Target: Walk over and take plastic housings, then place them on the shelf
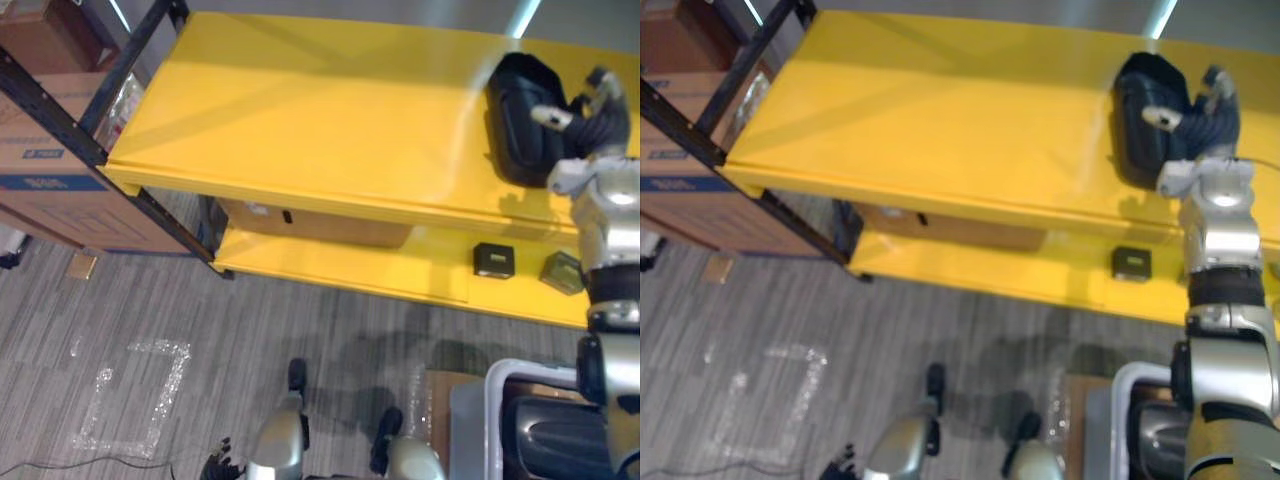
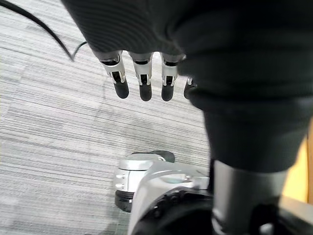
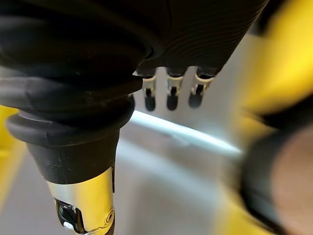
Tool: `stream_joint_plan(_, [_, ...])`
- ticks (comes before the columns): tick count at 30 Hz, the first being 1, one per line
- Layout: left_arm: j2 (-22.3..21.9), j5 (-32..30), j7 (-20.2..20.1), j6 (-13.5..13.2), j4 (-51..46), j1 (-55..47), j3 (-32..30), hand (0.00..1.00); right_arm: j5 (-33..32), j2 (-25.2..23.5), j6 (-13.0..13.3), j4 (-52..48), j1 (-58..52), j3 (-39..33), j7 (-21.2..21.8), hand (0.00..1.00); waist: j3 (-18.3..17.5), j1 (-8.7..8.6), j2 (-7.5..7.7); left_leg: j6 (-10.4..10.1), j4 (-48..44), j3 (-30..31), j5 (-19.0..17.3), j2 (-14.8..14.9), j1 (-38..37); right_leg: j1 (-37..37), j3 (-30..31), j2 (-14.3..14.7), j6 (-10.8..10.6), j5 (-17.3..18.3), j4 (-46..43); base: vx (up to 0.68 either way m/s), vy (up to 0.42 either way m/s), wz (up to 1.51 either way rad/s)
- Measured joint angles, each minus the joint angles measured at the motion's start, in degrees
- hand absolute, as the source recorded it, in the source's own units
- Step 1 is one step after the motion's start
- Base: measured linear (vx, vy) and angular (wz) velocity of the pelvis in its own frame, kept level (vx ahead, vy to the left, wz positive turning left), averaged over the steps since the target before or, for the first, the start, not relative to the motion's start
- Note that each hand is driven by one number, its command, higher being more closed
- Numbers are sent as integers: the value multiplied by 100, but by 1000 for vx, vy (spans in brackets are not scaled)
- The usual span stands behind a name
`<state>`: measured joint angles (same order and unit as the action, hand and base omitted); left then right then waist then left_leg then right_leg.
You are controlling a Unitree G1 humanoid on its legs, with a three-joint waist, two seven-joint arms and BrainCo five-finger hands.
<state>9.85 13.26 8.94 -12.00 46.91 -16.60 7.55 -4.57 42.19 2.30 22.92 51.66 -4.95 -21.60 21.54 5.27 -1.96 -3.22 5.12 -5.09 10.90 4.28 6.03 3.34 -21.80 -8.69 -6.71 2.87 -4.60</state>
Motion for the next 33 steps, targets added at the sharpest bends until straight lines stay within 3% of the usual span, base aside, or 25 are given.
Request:
stream_joint_plan(2, [18, -60, 177, -56, -33, -5, -10, 0, 565, -2, 160, -620, -356, -94, -720, 0, -82, 9, 138, -7, 0, 2, -13, -1, -4, 35, -21, 9, -1, -7, 46, 47, -27, 3])
stream_joint_plan(4, [78, -89, 232, -56, -31, -21, -8, 0, 830, -32, 176, -946, -723, -135, -1075, 0, -200, -1, 263, -9, 4, -8, -15, -2, -4, 46, -21, 14, 0, -7, 82, 41, -30, 0])
stream_joint_plan(6, [91, -247, 244, -52, -26, -41, -15, 0, 997, -231, 181, -1338, -1312, -383, -1299, 0, -367, -26, 375, -36, 6, -14, -35, -15, -43, 83, -19, 11, 1, -7, 108, 18, -16, -1])
stream_joint_plan(11, [82, -439, 369, -45, 83, -158, -21, 0, 1105, -728, 284, -2078, -2605, -638, -1476, 0, -612, -198, 427, -41, 7, -71, -97, -41, -185, 170, 35, -9, 21, 51, 158, -32, 10, -5])
stream_joint_plan(18, [40, -691, 423, 72, 168, -318, -280, 0, 707, -2043, 1054, -2791, -4660, -1409, -1331, 0, -1073, -445, 495, -20, 6, -393, -224, -38, -206, 5, 387, -33, -79, 50, 166, 1, 9, -22])
stream_joint_plan(23, [-73, -700, 430, 253, 208, -330, -535, 0, -17, -2935, 1179, -2792, -5542, -1453, -803, 0, -1157, -505, 489, 3, 6, -666, -303, -41, -336, -12, 650, -54, -70, 2, 206, 40, 7, -25])
stream_joint_plan(26, [-162, -683, 432, 338, 212, -356, -719, 0, 308, -3254, 1183, -2425, -5867, -1337, -714, 0, -1174, -524, 472, -10, 6, -781, -349, -44, -424, 16, 770, -55, -54, -13, 217, 46, 5, -22])
stream_joint_plan(29, [-208, -684, 449, 357, 288, -368, -770, 0, 264, -3574, 1189, -1811, -6083, -1111, -682, 0, -1236, -542, 431, -28, 7, -803, -376, -53, -503, 94, 785, -55, -52, -21, 226, 54, -3, -7])
stream_joint_plan(33, [-353, -644, 528, 368, 339, -377, -988, 0, 94, -3910, 1243, -1694, -6235, -795, -717, 0, -1286, -533, 372, -37, 7, -804, -389, -52, -510, 110, 777, -53, -46, -11, 233, 0, 0, 0])
